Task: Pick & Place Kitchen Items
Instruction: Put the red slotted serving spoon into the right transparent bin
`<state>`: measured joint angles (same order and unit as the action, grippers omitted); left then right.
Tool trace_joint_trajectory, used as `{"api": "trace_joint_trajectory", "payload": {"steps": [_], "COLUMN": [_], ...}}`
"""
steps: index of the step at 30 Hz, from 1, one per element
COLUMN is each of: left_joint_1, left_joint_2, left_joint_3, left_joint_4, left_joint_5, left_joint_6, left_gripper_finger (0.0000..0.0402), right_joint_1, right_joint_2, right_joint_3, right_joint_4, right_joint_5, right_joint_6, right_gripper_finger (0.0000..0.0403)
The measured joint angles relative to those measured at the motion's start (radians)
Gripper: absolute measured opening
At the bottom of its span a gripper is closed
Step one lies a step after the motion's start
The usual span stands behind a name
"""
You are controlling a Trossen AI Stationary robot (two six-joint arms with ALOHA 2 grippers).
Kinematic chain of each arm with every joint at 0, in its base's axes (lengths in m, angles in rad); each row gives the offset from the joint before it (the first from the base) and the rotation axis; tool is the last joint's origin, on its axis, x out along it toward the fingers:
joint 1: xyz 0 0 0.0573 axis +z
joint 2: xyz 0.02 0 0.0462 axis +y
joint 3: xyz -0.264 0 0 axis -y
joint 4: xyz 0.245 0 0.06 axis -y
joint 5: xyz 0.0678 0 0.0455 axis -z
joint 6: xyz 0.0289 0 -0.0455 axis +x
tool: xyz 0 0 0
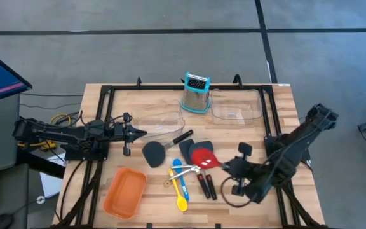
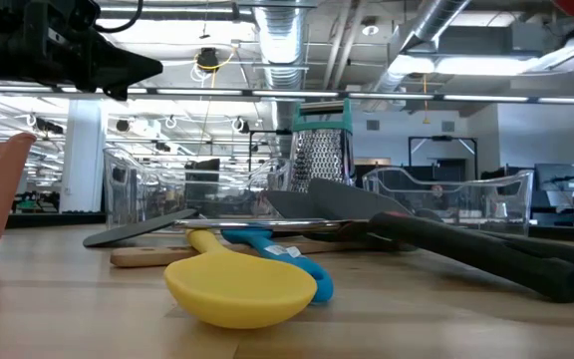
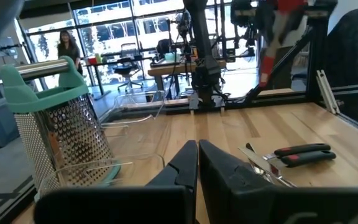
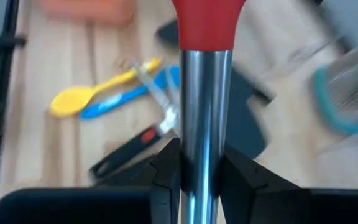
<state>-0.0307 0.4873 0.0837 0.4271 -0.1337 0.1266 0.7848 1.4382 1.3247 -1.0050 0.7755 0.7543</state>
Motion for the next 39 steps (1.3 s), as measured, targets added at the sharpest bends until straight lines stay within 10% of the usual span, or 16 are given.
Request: {"api": "trace_joint_trajectory", "payload": {"steps": [18, 39], "left_joint_1": [0.000, 0.000], "left_joint_2": [0.000, 0.000], "left_joint_3": [0.000, 0.000], "left_joint_4": [0.000, 0.000], "left_joint_5": [-0.005, -0.005], "left_joint_6": [-0.012, 0.075], "left_gripper_finger": [0.0002, 0.0002], "right_joint_1": [0.094, -0.634], "right_joint_2": [-0.219, -0.366], "right_joint_3": [-0.198, -0.335], "right_joint_4": [-0.127, -0.067], "right_joint_5": [0.653, 0.581], "right_joint_6": [0.187, -0.045], "right_gripper_finger": [0.0067, 0.0067]}}
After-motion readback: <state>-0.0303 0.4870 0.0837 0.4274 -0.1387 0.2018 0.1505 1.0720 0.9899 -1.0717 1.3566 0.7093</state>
